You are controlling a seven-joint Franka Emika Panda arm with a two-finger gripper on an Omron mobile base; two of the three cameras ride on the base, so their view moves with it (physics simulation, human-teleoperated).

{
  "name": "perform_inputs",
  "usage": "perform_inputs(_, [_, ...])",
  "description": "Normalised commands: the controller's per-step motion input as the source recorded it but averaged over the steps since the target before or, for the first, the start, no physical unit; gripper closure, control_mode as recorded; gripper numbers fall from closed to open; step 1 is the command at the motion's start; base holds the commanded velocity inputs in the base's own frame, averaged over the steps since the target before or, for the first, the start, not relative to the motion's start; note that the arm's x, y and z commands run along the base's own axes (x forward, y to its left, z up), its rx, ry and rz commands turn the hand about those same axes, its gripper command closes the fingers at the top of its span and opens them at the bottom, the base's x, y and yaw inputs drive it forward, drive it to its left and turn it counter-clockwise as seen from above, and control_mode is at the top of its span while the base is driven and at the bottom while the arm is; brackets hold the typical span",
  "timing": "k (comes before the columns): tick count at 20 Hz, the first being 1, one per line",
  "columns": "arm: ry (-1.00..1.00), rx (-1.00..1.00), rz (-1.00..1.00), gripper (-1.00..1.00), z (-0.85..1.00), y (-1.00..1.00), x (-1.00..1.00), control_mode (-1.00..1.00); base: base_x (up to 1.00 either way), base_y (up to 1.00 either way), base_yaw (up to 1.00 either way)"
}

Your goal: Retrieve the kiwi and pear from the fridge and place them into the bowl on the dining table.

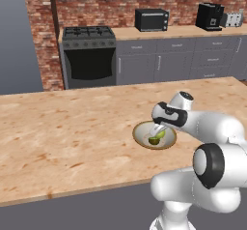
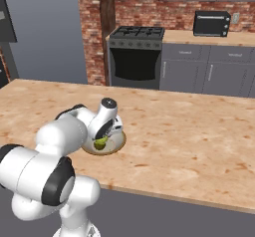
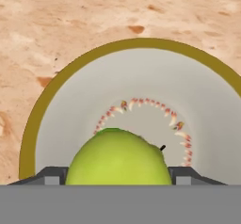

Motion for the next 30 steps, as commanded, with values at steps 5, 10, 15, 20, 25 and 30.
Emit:
perform_inputs(5, [0.05,0.0,0.0,-1.0,-0.11,0.0,0.14,-1.0,0.0,0.0,0.0])
perform_inputs(10, [0.04,0.0,0.0,-1.0,-0.02,0.0,0.1,-1.0,0.0,0.0,0.0])
perform_inputs(15, [0.0,0.0,0.0,-1.0,0.08,0.0,-0.04,-1.0,0.0,0.0,0.0])
perform_inputs(20, [-0.13,-0.02,0.0,-1.0,0.66,0.0,-0.53,-1.0,0.0,0.0,0.0])
perform_inputs(25, [-0.36,-0.05,0.0,-1.0,0.87,0.0,-0.96,-1.0,0.0,0.0,0.0])
perform_inputs(30, [-0.37,0.0,0.0,-1.0,0.96,-0.07,-1.0,-1.0,0.0,0.0,0.0])
